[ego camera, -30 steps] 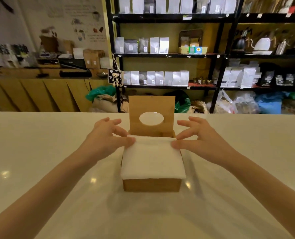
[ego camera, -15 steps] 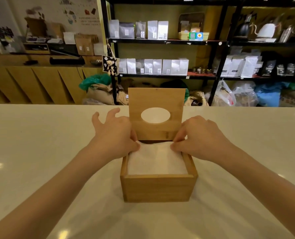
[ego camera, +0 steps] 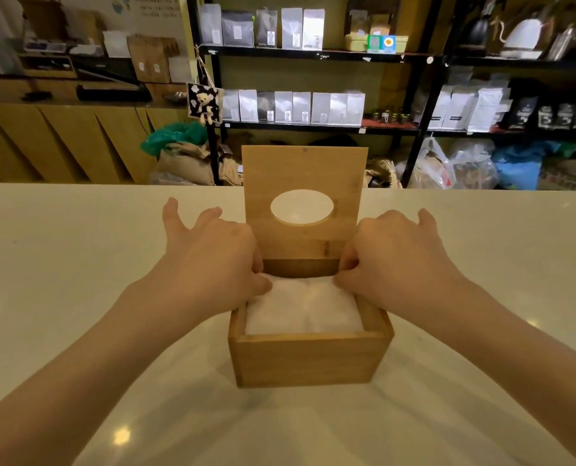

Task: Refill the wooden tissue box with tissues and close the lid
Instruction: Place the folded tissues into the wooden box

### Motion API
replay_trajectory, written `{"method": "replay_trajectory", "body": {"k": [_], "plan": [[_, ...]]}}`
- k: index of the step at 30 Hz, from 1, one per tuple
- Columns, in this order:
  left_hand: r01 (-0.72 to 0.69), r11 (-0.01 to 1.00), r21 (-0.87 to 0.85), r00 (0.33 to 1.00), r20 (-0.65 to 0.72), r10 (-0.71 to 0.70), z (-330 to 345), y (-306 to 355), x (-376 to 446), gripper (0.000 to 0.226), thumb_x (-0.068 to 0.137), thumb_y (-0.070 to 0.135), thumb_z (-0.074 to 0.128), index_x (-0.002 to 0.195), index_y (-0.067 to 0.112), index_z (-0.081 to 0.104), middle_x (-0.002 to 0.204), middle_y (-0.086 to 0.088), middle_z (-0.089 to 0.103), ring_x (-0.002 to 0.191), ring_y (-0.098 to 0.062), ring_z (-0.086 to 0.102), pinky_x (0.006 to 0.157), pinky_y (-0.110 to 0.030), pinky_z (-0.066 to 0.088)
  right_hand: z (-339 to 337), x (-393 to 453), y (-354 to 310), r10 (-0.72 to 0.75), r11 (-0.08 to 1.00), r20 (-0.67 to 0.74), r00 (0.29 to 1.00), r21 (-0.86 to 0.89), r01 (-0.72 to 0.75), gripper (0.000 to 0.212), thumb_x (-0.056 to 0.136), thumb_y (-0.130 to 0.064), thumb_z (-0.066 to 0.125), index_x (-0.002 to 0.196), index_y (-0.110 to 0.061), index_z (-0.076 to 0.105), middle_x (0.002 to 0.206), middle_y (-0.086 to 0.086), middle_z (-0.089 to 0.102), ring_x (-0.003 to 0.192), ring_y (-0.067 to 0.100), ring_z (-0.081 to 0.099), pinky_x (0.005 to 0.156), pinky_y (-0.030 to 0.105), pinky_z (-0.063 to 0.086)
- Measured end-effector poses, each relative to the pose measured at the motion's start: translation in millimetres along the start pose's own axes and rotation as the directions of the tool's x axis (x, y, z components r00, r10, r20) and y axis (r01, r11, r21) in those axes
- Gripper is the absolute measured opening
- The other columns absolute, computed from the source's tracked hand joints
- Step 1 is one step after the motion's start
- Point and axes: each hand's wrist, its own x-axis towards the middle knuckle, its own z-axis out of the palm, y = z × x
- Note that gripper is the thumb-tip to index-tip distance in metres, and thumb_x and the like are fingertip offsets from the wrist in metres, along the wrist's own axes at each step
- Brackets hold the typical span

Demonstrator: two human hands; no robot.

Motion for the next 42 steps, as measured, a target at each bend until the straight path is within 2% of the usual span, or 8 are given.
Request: {"method": "replay_trajectory", "body": {"k": [6, 14, 20, 29, 33, 36, 38, 42], "plan": [[-0.001, 0.998, -0.067, 0.998, 0.059, 0.005, 1.8, -1.9, -3.7, 0.048, 0.090, 0.053, 0.028, 0.091, 0.029, 0.070, 0.139, 0.006, 0.046, 0.143, -0.023, 0.008, 0.109, -0.059, -0.009, -0.5, -4.3, 3.0, -0.054, 0.947, 0.162, 0.985, 0.320, -0.001, 0.030, 0.086, -0.033, 0.043, 0.084, -0.020, 0.070, 0.089, 0.003, 0.066, 0.090, 0.024, 0.054, 0.091, 0.050, 0.042], [0.008, 0.996, -0.090, 0.993, 0.118, 0.002, 12.9, 3.7, -0.5, 0.078, 0.085, 0.061, -0.001, 0.082, 0.027, 0.070, 0.146, 0.005, 0.039, 0.144, -0.025, 0.001, 0.106, -0.060, -0.017, 3.4, 6.1, 1.1, -0.011, 0.953, 0.361, 0.933, 0.285, -0.099, 0.046, 0.091, -0.040, 0.023, 0.092, -0.024, 0.066, 0.109, 0.002, 0.059, 0.103, 0.024, 0.049, 0.103, 0.052, 0.031], [0.007, 0.977, -0.212, 0.997, 0.075, 0.010, 4.1, -1.5, -12.6, 0.084, 0.082, 0.062, -0.003, 0.074, 0.025, 0.073, 0.109, 0.003, 0.065, 0.129, -0.021, 0.036, 0.111, -0.056, -0.009, -13.0, -3.4, 12.8, -0.122, 0.873, 0.399, 0.909, 0.479, -0.093, 0.054, 0.095, -0.039, 0.024, 0.086, -0.023, 0.074, 0.082, -0.021, 0.044, 0.077, 0.000, 0.043, 0.063, 0.011, 0.026], [0.047, 0.980, -0.196, 0.992, 0.127, -0.022, 20.2, 5.6, -24.6, 0.084, 0.078, 0.069, -0.002, 0.083, 0.028, 0.072, 0.126, 0.002, 0.057, 0.141, -0.029, 0.014, 0.106, -0.062, -0.015, 0.1, -12.0, 5.3, -0.120, 0.902, 0.395, 0.911, 0.427, -0.066, 0.052, 0.093, -0.047, 0.027, 0.089, -0.021, 0.072, 0.096, -0.009, 0.059, 0.089, 0.011, 0.051, 0.096, 0.034, 0.035], [-0.094, 0.843, -0.530, 0.992, 0.016, 0.121, 18.9, -6.4, -44.5, 0.078, 0.065, 0.081, 0.023, 0.131, 0.042, 0.036, 0.141, 0.014, 0.038, 0.133, -0.015, 0.029, 0.115, -0.052, 0.011, -6.4, -27.1, 25.0, -0.213, 0.725, 0.295, 0.932, 0.687, -0.051, 0.047, 0.085, -0.058, 0.040, 0.129, -0.040, 0.044, 0.130, -0.014, 0.051, 0.114, 0.009, 0.048, 0.095, 0.027, 0.031], [-0.173, 0.601, -0.780, 0.982, -0.088, 0.168, 30.6, -11.3, -59.0, 0.108, 0.051, 0.073, 0.063, 0.133, 0.055, -0.005, 0.139, 0.037, 0.017, 0.120, 0.005, 0.023, 0.100, -0.015, 0.029, 9.8, -49.1, 32.0, -0.216, 0.572, 0.206, 0.954, 0.819, -0.048, 0.100, 0.063, -0.068, 0.050, 0.142, -0.042, -0.004, 0.154, -0.010, 0.018, 0.141, 0.014, 0.019, 0.114, 0.038, 0.020], [-0.178, 0.522, -0.834, 0.983, -0.122, 0.140, 47.2, -12.7, -58.2, 0.130, 0.035, 0.073, 0.068, 0.129, 0.057, -0.020, 0.150, 0.026, 0.009, 0.131, -0.001, 0.021, 0.102, -0.021, 0.028, 31.8, -57.7, 30.9, -0.216, 0.618, 0.144, 0.966, 0.786, 0.021, 0.119, 0.057, -0.072, 0.059, 0.140, -0.037, -0.020, 0.157, -0.009, 0.004, 0.144, 0.015, 0.006, 0.117, 0.045, 0.012], [-0.218, 0.448, -0.867, 0.973, -0.160, 0.163, 70.5, -4.5, -65.6, 0.121, 0.037, 0.069, 0.073, 0.136, 0.050, 0.005, 0.128, 0.036, 0.038, 0.117, -0.001, 0.050, 0.104, -0.038, 0.042, 69.2, -60.4, 26.8, -0.217, 0.703, 0.050, 0.975, 0.701, 0.120, 0.116, 0.060, -0.076, 0.057, 0.144, -0.035, -0.011, 0.156, -0.014, -0.008, 0.143, 0.013, -0.007, 0.118, 0.047, 0.004]]}}
